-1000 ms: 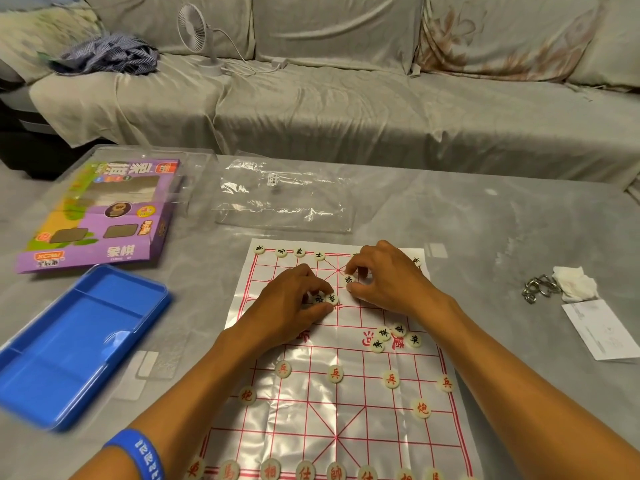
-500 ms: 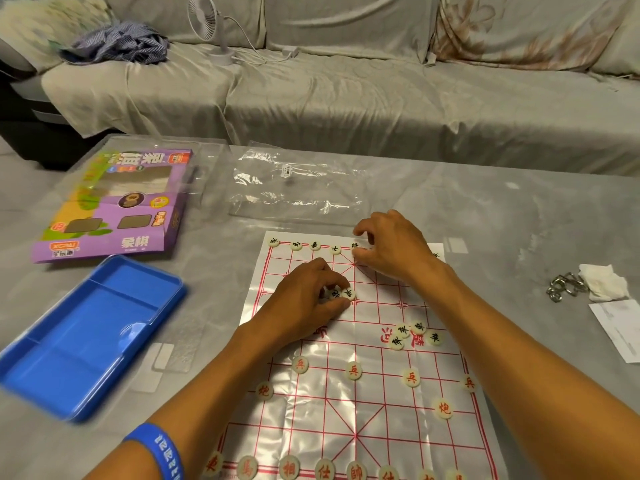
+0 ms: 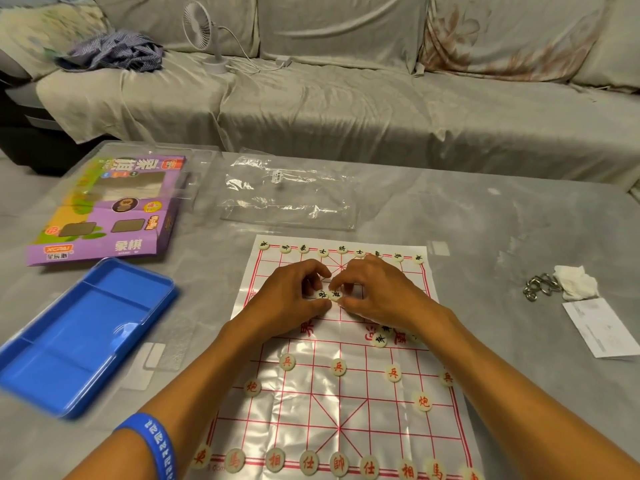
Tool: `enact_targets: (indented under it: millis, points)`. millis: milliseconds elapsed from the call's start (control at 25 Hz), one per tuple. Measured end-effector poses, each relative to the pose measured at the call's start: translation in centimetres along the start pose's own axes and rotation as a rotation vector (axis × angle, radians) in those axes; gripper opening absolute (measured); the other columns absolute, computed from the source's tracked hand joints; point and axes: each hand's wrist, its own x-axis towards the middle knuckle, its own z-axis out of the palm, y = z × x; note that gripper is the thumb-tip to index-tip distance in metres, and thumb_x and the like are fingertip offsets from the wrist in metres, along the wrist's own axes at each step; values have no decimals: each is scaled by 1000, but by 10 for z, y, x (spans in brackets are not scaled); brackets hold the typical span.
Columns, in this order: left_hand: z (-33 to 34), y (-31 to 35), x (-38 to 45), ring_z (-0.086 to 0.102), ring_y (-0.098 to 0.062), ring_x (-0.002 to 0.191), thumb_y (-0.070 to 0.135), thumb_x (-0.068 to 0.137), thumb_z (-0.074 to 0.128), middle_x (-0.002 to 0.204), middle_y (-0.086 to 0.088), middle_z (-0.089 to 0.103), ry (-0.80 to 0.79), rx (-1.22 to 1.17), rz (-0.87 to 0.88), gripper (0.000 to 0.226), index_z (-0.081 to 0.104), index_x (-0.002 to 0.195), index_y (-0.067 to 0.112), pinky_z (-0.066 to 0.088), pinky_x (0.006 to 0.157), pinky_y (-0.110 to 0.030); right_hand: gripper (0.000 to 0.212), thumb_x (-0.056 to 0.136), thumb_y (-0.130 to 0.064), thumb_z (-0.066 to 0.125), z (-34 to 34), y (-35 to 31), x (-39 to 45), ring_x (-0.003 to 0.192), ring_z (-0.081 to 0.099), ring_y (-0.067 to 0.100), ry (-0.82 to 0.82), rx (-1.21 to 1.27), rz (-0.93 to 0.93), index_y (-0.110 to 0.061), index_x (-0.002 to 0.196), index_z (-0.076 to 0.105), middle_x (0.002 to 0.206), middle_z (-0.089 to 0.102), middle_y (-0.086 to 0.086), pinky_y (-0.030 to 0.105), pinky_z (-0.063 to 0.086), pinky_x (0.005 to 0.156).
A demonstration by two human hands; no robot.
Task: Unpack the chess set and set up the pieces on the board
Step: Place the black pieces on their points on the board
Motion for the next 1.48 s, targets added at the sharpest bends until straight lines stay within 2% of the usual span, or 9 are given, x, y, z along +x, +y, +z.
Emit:
enact_targets:
  millis: [80, 280, 440, 640, 920, 1040, 1160, 1320, 1480]
  points:
    - [0, 0, 0, 56, -7, 77, 28, 77, 77, 88, 13, 58, -2, 2, -4, 40, 54, 109, 35, 47, 67, -14, 38, 88, -32, 63, -1, 2, -1, 111, 44, 11, -11, 14, 9, -33, 126, 59, 121, 59, -11, 31, 43, 94]
    - [0, -1, 1, 57, -9, 78, 27, 75, 78, 88, 12, 59, -5, -34, -16, 43, 52, 108, 35, 49, 67, -15, 29, 89, -39, 61, 1, 2, -1, 106, 45, 10, 18, -8, 6, -30, 116, 61, 115, 60, -10, 29, 45, 88]
    - [0, -1, 1, 57, -9, 77, 25, 75, 79, 88, 10, 60, 0, -54, -24, 43, 53, 108, 34, 49, 66, -15, 37, 88, -43, 61, 2, 1, -3, 107, 45, 9, 20, 23, 43, -31, 123, 58, 117, 59, -11, 25, 39, 87]
    - [-1, -2, 2, 57, -8, 77, 23, 75, 78, 87, 10, 60, 3, -71, -30, 41, 55, 107, 31, 50, 67, -14, 27, 89, -41, 62, 9, -7, -4, 98, 46, 8, 86, 13, 80, -24, 110, 65, 109, 63, -7, 20, 39, 77]
    - [-1, 0, 2, 57, -6, 76, 24, 75, 79, 87, 11, 61, 9, -78, -57, 37, 56, 104, 33, 51, 67, -15, 29, 88, -32, 65, -6, 9, -25, 105, 48, 8, 113, 97, 137, -25, 116, 62, 115, 61, -8, 20, 39, 89]
    - [0, -1, 2, 57, -4, 75, 24, 75, 79, 87, 11, 62, 8, -93, -57, 37, 56, 102, 35, 51, 67, -14, 30, 87, -31, 67, -14, 21, -34, 102, 47, 6, 147, 132, 195, -27, 115, 60, 114, 61, -9, 25, 45, 93]
    - [-3, 0, -1, 58, -6, 77, 22, 75, 79, 89, 11, 63, 30, -125, -40, 36, 58, 101, 35, 51, 67, -14, 31, 85, -30, 68, -16, 26, -39, 99, 47, 6, 160, 136, 222, -28, 115, 60, 115, 61, -11, 27, 47, 92]
    - [-29, -11, -7, 59, -7, 76, 20, 72, 82, 87, 9, 64, 155, -129, -25, 35, 61, 97, 33, 48, 64, -15, 32, 85, -31, 69, -15, 26, -40, 99, 47, 5, 141, 133, 220, -30, 116, 60, 115, 59, -13, 29, 47, 95]
    - [-44, -27, -19, 59, -9, 79, 21, 75, 80, 90, 9, 63, 139, -51, -116, 34, 61, 101, 31, 45, 66, -15, 33, 85, -31, 70, -8, 9, -28, 99, 49, 6, 135, 194, 169, -30, 116, 60, 106, 59, -16, 25, 46, 91]
